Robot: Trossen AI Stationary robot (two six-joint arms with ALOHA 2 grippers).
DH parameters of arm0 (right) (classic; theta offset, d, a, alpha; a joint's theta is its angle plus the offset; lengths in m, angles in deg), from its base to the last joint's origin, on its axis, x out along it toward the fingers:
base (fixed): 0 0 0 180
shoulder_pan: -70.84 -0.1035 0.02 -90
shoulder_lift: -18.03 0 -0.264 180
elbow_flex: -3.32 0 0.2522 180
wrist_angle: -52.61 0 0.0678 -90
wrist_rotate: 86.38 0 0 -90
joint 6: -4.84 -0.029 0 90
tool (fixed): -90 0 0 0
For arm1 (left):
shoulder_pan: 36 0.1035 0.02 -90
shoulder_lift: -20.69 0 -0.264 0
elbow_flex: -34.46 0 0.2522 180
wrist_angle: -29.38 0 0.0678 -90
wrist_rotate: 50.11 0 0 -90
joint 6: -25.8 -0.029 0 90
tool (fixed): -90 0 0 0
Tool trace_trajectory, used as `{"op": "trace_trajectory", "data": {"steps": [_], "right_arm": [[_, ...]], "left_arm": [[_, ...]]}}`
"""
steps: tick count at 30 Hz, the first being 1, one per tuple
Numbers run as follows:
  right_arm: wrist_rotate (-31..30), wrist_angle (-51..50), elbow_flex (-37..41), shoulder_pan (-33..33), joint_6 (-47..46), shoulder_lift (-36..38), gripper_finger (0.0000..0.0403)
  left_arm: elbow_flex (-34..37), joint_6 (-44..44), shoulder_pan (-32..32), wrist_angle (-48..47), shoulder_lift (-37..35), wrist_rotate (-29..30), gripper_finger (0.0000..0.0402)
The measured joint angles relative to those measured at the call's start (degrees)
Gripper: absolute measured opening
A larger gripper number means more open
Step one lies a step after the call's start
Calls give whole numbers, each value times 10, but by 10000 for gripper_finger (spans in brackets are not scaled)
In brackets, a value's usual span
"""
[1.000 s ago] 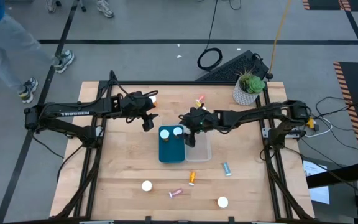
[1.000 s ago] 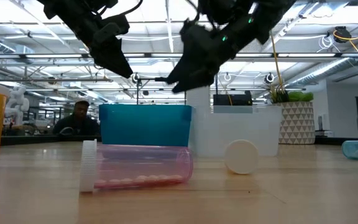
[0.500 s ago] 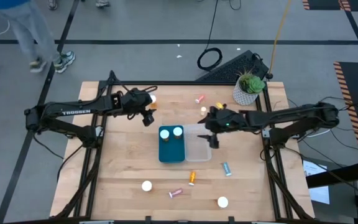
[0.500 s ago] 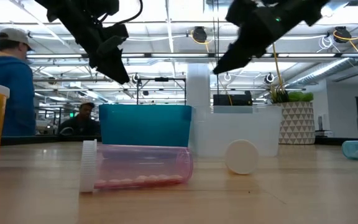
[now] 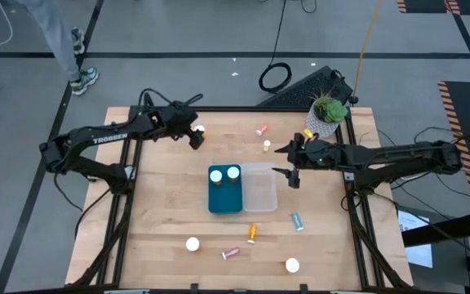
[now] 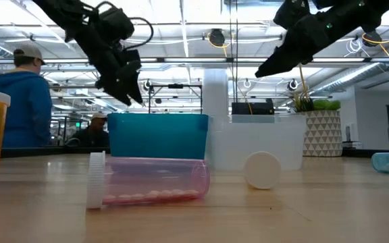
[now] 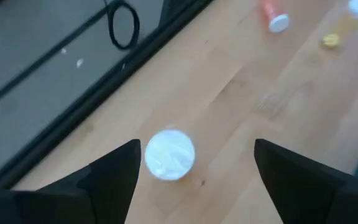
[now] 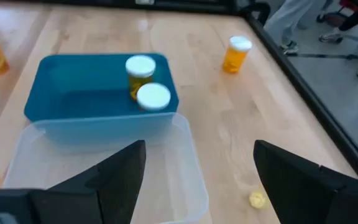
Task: Pick and place medicine bottles into bin by pill shape (circle, oval)
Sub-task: Put the large orange pill bottle into the blue transparent bin
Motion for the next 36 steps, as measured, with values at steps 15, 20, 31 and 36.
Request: {"op": "trace_trajectory", "data": {"steps": [15,20,31,36], "right_arm": [[2,70,20,3,-20,0,290],[2,75,20,3,-20,0,290],[3,75,20,3,-21,0,290],[2,75,20,3,-21,0,290]], "left_arm": [[0,86,30,11,88,40,366],[0,84,30,23,116,43,367],[-1,69,32,68,156,19,367],[-1,67,33,69,161,19,335]]}}
